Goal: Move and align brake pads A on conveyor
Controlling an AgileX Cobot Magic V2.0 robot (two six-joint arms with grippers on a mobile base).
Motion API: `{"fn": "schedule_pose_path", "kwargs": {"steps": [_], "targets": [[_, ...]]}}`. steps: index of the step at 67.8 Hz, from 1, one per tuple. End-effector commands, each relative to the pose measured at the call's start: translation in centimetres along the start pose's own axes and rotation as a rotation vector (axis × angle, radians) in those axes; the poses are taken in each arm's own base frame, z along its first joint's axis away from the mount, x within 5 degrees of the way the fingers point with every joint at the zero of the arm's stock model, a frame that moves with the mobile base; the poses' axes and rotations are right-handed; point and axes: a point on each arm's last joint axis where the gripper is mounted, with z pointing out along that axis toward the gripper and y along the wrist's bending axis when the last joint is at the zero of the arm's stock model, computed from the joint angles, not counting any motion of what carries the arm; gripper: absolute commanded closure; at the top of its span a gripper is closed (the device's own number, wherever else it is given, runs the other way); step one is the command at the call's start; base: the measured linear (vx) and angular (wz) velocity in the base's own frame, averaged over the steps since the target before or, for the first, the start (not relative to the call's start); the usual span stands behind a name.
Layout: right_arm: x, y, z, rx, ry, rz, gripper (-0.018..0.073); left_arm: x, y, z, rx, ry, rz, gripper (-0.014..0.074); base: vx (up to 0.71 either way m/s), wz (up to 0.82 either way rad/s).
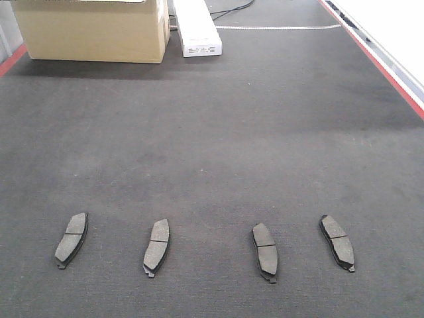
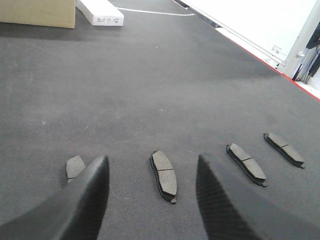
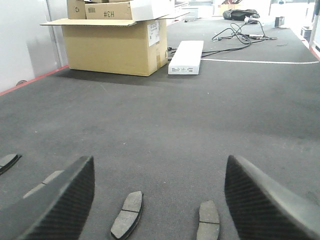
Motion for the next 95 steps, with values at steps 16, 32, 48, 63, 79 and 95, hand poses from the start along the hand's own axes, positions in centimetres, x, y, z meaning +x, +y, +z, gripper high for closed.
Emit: {"fn": "schedule_pose_path", "kwargs": {"steps": [16,32,48,63,79,95], "targets": [[-1.5,0.1,-0.1,-0.009,-0.1,-0.031,0.0578,-1.7,-0.6,-0.3,0.049,-0.121,0.007,0.0605,0.0,0.0],[-1.2,0.1,-0.1,-0.006,-0.069,-0.02,0.0571,-1.6,-0.5,-0.3,0.046,-0.116,0.008,0.0603,0.0,0.0],[-1.2,0.1,-0.1,-0.006,-0.069,-0.02,0.0571,-1.6,-0.5,-0.3,0.046,-0.116,0.008,0.0602,0.0,0.0],[-1.2,0.1,-0.1,-0.005,-0.069,-0.022,0.0571,-1.6,-0.5,-0.2,0.042,-0.111,0.007,0.0602,0.0,0.0],[-1.2,0.1,-0.1,-0.005,-0.069,-0.023,0.0571,0.9,0.0,1.7,0.004,-0.211,0.11,0.0602,0.0,0.0],[-1.2,0.1,-0.1,-0.004,-0.068,-0.022,0.0571,6.2,2.3,3.7,-0.193,-0.352,0.021,0.0602,0.0,0.0]]}}
